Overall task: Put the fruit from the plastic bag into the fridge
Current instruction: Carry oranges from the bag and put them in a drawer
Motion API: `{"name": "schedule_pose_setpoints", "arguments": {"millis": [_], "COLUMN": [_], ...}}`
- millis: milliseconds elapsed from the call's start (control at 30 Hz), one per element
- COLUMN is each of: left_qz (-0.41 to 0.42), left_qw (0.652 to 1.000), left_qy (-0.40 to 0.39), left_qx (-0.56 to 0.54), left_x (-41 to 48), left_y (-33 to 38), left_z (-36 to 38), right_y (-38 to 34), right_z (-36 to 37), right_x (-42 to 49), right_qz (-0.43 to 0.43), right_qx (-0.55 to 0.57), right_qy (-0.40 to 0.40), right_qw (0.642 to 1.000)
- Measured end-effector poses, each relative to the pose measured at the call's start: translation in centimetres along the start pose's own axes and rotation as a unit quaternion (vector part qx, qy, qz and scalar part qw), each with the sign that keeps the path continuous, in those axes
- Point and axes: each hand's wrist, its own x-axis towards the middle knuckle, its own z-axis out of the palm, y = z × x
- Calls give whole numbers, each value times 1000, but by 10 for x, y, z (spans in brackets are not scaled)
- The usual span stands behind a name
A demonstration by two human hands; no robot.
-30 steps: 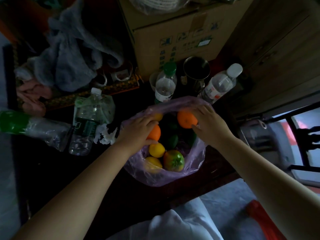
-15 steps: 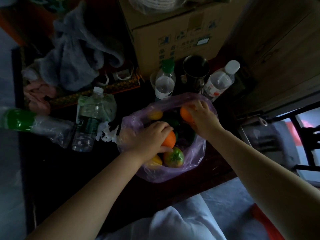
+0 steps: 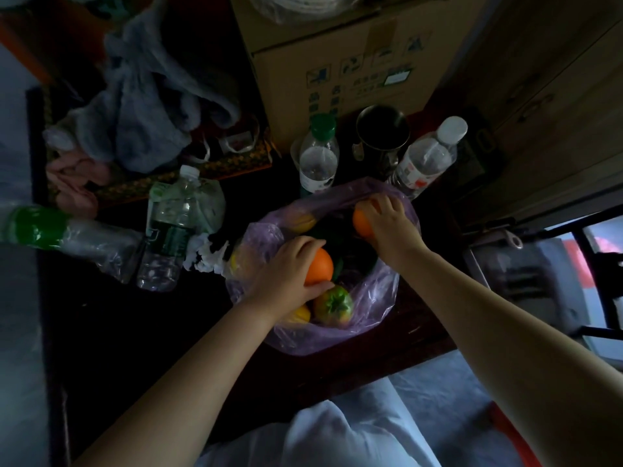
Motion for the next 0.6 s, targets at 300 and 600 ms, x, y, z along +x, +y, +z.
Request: {"name": "schedule_pose_setpoints", "arguments": {"millis": [300, 600], "left_qz": [7, 118], "left_qw": [1000, 990], "left_qy": [24, 65], "left_qx": [15, 37], "left_x": [-2, -6], "left_y": [-6, 10], "left_z": [-6, -28], "right_y": [-25, -59], "right_z": [-26, -39], "right_x": [-36, -113], "right_qz": [47, 100], "right_qx": [83, 115], "right_qy": [58, 163], "right_qw": [994, 975]}}
